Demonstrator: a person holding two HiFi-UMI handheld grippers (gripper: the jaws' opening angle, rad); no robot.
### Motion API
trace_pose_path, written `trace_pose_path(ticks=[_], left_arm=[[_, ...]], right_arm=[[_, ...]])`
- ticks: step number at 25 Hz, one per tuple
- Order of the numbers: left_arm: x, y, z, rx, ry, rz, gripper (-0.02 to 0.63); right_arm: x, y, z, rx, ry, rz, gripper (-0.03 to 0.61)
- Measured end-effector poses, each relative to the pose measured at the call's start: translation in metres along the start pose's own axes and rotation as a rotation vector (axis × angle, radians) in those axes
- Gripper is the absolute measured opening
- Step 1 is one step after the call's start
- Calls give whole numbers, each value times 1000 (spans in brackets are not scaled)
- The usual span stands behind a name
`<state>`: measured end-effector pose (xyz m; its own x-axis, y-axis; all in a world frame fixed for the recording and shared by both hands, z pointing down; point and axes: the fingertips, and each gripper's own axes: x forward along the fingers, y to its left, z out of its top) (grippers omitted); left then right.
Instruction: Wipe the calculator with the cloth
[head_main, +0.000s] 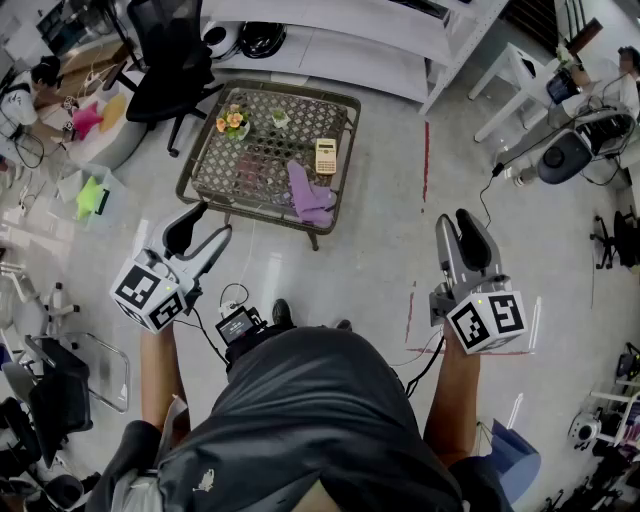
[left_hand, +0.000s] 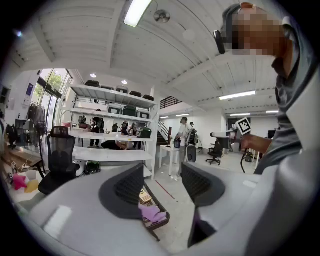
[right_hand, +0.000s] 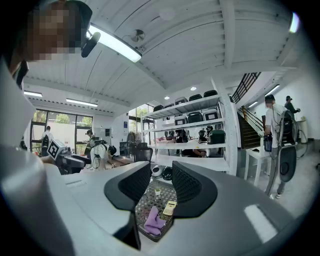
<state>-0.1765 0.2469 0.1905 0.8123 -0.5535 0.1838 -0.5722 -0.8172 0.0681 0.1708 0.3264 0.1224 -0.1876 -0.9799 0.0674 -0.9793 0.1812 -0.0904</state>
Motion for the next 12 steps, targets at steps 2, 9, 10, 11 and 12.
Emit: trace_pose_path(ticks=[2, 9, 10, 11, 12], left_arm=[[1, 3, -3, -4, 5, -9, 284], [13, 17, -2, -6, 9, -56, 284], [14, 19, -2, -6, 9, -64, 284], [15, 21, -3, -6, 8, -71, 284], [15, 24, -4, -7, 6, -78, 284]], right_arm=[[1, 2, -2, 2, 3, -8, 117], [11, 8, -7, -2, 20, -43, 117], [12, 9, -8, -3, 23, -48, 117], [13, 11, -9, -4, 26, -52, 117], [14, 14, -10, -6, 30, -56, 117]])
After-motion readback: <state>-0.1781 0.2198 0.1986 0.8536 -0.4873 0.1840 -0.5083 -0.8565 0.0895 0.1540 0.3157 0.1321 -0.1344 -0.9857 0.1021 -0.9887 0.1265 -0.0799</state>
